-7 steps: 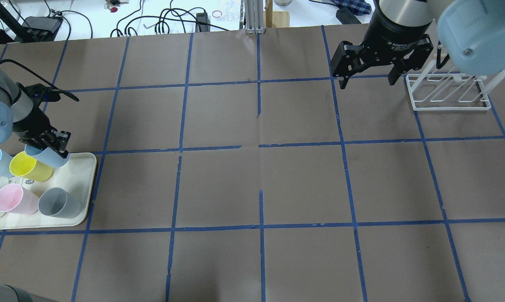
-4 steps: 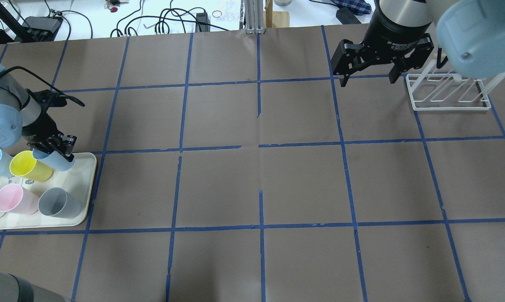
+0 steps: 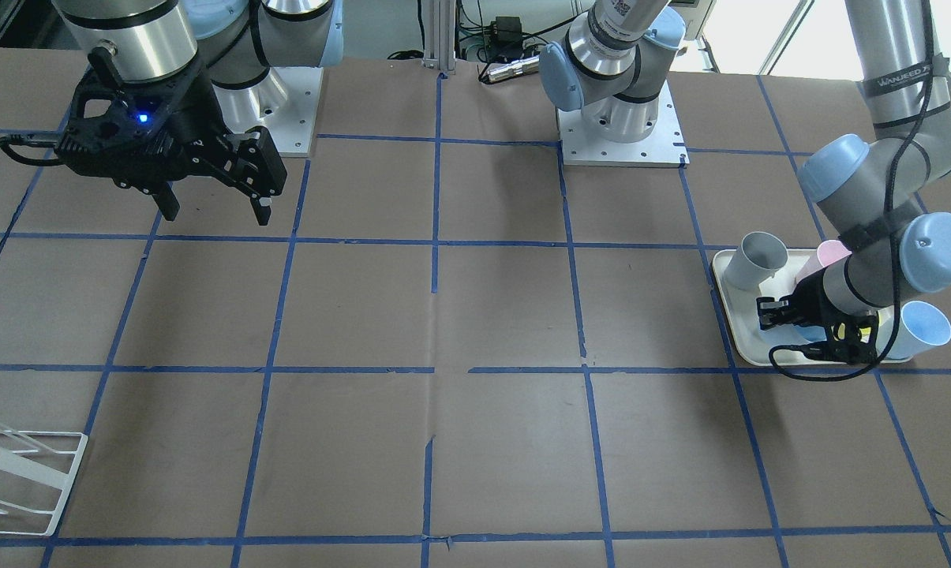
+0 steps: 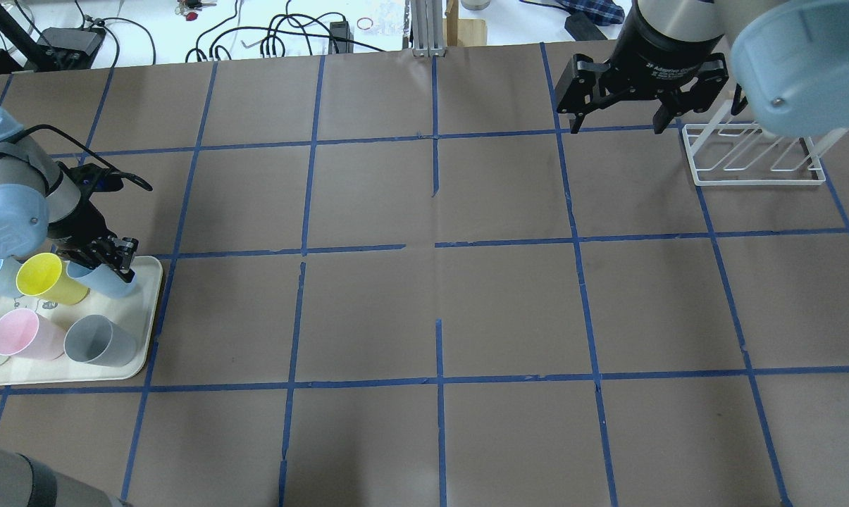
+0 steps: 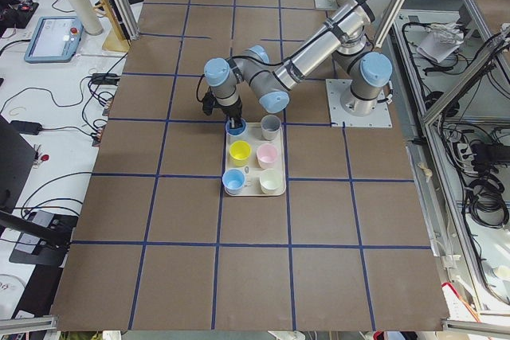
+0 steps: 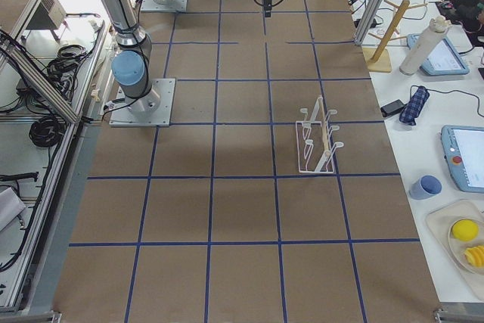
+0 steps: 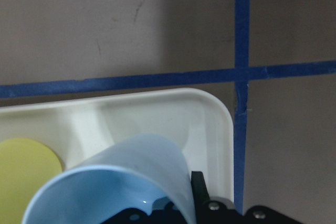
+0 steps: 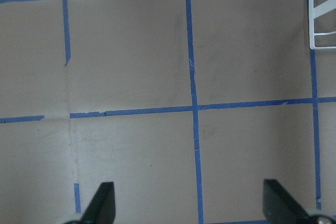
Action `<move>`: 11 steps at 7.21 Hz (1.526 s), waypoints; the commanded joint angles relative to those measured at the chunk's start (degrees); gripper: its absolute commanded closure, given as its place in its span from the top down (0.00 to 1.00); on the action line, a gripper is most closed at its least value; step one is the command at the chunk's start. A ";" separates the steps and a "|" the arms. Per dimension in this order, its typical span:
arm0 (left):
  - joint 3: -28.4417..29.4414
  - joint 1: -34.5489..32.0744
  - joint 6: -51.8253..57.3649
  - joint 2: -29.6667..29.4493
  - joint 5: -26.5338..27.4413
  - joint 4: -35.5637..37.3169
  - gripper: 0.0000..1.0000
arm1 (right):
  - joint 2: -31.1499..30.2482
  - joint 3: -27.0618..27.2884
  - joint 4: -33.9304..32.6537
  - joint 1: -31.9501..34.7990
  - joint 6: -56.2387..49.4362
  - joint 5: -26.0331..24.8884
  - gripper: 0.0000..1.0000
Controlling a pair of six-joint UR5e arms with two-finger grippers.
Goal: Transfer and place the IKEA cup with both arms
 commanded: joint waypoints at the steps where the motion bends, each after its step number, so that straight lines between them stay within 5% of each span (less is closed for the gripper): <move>1: -0.27 0.14 0.11 0.57 0.27 -1.02 1.00 | 0.09 0.03 -0.04 0.01 0.03 -0.06 1.00; 4: 2.70 -0.12 -0.07 6.08 -0.43 -9.17 1.00 | 0.01 0.03 -0.04 0.01 0.12 -0.06 1.00; 6: 10.41 -2.30 -4.51 11.36 -3.22 -20.05 1.00 | -0.08 0.03 -0.04 -0.08 0.12 0.11 1.00; 8: 16.05 -9.48 -12.16 16.19 -3.77 -26.93 1.00 | -0.08 0.03 -0.04 -0.08 0.12 0.03 1.00; 11: 15.29 -19.27 -16.93 24.10 -5.43 -27.57 1.00 | 0.01 -0.06 0.04 -0.08 0.47 0.03 1.00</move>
